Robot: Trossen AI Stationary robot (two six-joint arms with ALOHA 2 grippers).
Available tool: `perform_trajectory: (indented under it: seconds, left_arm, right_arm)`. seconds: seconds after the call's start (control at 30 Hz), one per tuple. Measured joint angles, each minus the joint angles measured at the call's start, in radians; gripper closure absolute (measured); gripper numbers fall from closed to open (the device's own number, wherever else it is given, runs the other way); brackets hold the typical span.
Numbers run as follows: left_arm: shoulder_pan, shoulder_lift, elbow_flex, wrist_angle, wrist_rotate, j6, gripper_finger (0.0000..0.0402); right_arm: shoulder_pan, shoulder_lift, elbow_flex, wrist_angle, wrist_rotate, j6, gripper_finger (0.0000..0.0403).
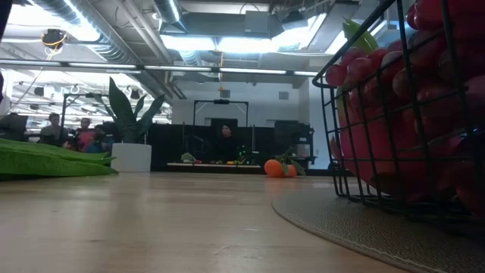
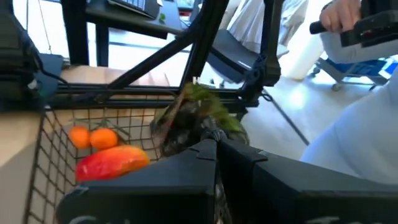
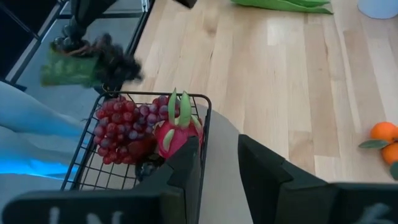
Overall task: Build produce basket
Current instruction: Put the black grapes into the black wire basket
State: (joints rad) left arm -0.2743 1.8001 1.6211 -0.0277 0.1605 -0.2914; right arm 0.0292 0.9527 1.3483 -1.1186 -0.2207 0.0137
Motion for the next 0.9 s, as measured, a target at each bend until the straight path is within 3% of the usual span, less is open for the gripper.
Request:
perform_trajectory:
  seconds: [0.43, 0.9]
  left_arm:
    - [0.063, 0.091, 0.000, 0.123, 0.111, -0.013, 0.0401]
    - [0.137, 0.232, 0.000, 0.338, 0.341, -0.016, 0.0401]
  right_arm:
    - [0.000, 0.000, 0.000, -0.014, -0.001, -0.048, 0.0308]
    - [0.000, 0.000, 0.000, -0.014, 0.000, -0.049, 0.0308]
